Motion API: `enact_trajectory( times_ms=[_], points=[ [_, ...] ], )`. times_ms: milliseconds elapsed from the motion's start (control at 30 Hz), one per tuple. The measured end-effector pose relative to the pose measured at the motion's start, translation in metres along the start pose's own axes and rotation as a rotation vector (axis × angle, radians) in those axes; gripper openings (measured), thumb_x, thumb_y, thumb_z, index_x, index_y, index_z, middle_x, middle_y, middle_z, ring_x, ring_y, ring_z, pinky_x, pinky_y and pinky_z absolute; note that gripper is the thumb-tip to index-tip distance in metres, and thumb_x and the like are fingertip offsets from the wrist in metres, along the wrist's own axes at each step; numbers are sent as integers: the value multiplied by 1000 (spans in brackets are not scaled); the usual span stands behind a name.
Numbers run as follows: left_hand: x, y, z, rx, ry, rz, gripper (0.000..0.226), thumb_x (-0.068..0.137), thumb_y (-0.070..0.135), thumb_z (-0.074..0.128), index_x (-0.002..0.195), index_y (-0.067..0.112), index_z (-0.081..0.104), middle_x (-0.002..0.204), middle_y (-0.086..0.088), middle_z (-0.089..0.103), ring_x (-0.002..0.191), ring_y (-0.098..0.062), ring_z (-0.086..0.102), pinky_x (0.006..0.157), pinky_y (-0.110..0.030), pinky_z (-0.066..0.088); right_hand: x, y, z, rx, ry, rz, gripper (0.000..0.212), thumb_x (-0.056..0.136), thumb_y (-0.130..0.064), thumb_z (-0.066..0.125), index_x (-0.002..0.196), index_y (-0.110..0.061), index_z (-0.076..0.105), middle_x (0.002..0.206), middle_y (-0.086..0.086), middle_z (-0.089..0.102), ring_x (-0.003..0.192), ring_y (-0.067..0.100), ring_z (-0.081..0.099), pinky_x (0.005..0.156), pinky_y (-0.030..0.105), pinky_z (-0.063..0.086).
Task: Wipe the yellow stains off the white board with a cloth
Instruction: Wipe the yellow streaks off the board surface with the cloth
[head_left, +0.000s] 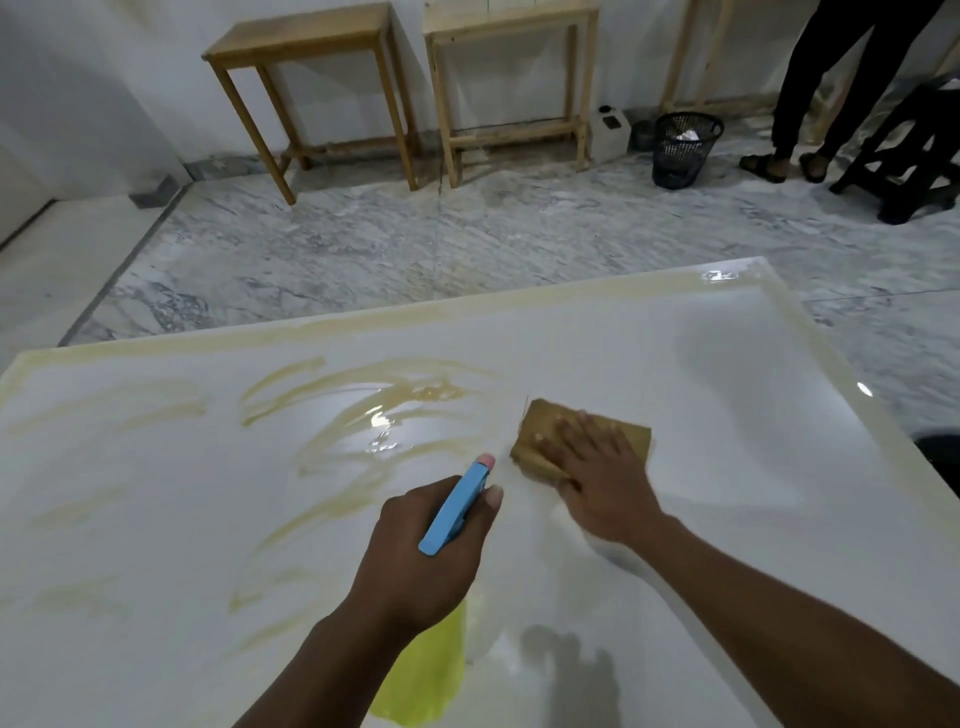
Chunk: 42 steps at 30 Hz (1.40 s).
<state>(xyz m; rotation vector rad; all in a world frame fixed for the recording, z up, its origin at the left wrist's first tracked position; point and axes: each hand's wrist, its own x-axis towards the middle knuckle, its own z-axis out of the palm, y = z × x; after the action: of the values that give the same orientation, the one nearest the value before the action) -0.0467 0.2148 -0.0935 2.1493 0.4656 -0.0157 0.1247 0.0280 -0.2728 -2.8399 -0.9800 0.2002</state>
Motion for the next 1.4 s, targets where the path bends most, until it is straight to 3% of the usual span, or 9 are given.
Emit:
enact_trajectory(
  times_ms=[167,333,500,633,767,900,1067,1200,1400],
  points=[
    [-105,-21,-23,4,12,22,44,103,48,62,101,6,73,77,-19,71,66,-40,70,72,-53,58,-130,-90,25,53,-28,9,67,88,-42,41,153,-45,27,165,-6,20,153,24,14,119,50,10],
    [-211,-43,-53,-102,8,-73,20,103,41,65,98,22,70,91,-29,74,68,-38,73,52,-14,53,-234,-167,36,177,-80,-26,64,87,-44,35,151,-42,34,162,-12,20,152,20,16,118,44,8],
    [-241,-62,-72,-120,17,-77,32,102,45,64,101,13,71,94,-32,71,63,-38,71,53,-15,54,-231,-163,-53,1412,-165,599,29,101,-21,51,127,-13,60,128,15,65,106,29,65,89,34,48],
    [-214,-55,-67,-90,0,-38,48,102,48,62,114,3,73,74,-18,65,49,-20,64,56,-20,55,-218,-114,-98,1824,-350,724,35,93,-19,55,115,5,69,118,26,69,100,39,70,87,45,56],
    [-152,-30,-49,-88,-35,4,39,103,45,62,106,8,73,90,-28,72,51,-16,65,53,-13,52,-153,-36,-123,1666,-361,764,40,96,-20,50,123,7,61,117,26,69,97,37,71,82,43,58],
    [-70,-3,-23,-87,-56,37,28,102,46,63,97,19,69,87,-25,75,55,-25,73,65,-37,60,-47,62,-161,1207,-96,773,37,96,-15,55,127,4,59,102,16,68,86,29,64,74,37,51],
    [20,24,9,-77,-47,93,29,99,59,60,94,30,63,73,-18,66,67,-41,66,71,-51,56,64,143,-188,679,-40,569,28,98,-43,48,116,-31,64,111,-6,67,77,24,61,62,34,47],
    [55,27,30,-95,-65,118,32,94,63,56,94,31,61,70,-17,61,69,-39,63,68,-43,49,105,182,-137,486,-55,519,53,82,-66,39,124,-43,60,124,-15,64,131,16,46,113,49,31],
    [63,10,44,-116,-131,76,57,93,59,60,90,3,69,67,-18,60,67,-44,65,67,-46,49,105,181,-53,110,-24,448,54,102,-32,35,154,-41,24,168,-2,11,154,28,3,121,55,6]
  ],
)
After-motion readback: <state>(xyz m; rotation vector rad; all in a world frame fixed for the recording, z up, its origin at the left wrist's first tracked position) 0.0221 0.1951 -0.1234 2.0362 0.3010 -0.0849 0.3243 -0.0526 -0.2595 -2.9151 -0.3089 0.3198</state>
